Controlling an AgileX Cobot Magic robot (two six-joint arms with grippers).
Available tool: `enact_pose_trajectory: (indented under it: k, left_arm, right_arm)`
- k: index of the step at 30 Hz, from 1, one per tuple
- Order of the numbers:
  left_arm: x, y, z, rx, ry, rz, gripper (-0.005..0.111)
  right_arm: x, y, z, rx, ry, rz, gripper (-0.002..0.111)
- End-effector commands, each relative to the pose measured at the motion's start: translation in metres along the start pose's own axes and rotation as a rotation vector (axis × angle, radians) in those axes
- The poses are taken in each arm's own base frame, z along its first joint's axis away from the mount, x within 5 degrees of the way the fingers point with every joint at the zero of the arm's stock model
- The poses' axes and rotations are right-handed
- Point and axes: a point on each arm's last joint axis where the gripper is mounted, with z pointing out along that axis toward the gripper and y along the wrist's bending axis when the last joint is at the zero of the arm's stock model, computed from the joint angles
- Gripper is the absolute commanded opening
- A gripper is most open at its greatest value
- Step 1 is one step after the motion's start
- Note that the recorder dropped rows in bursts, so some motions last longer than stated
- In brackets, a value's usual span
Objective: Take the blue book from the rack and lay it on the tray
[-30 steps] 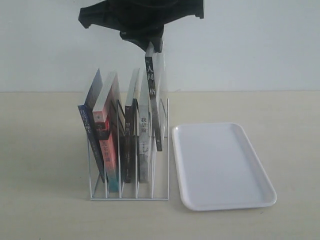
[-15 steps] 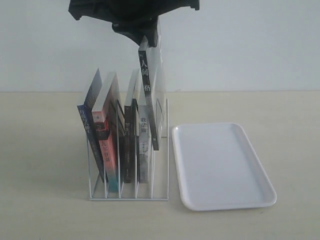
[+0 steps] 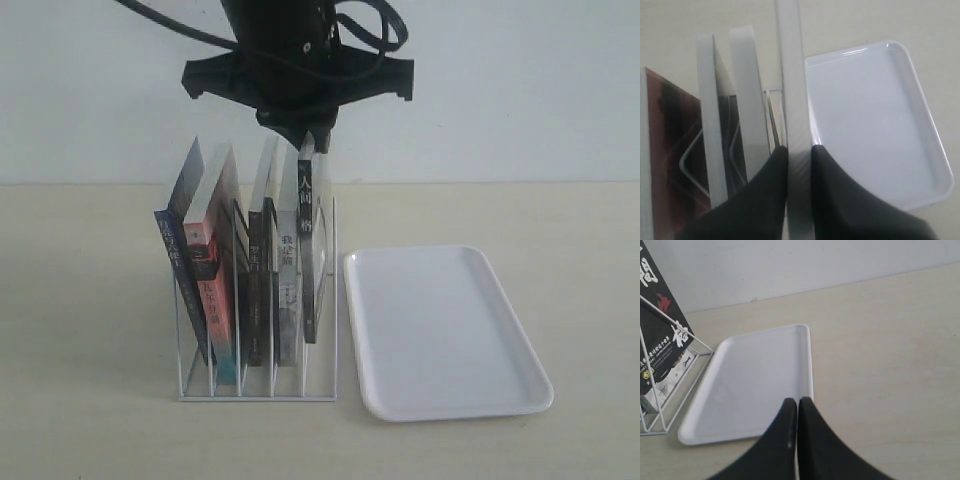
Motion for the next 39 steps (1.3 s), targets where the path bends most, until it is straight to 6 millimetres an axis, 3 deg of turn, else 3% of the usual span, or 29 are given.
enact_pose_trajectory:
  k: [1,17,34,39]
  left_arm:
    - [0.000,-0.005,0.012,-0.003,-0.006,0.020,0.004]
    - [0.008,-0.012,0.053,-0.045,0.058,0.043,0.004]
    - [0.008,-0.016,0.051,-0.004,0.064,0.027,0.004]
    - [0.008,-0.015,0.048,-0.007,0.068,0.032,0.021]
  right_arm:
    - [-0.001,0.000,0.000,0.000,-0.015,-0.005,0.000]
    - [-0.001,0.000,0.000,0.000,-0.015,-0.005,0.000]
    - [-0.001,0.000,0.000,0.000,-0.015,-0.005,0.000]
    - [-0.001,0.000,0.000,0.000,-0.015,-0.005,0.000]
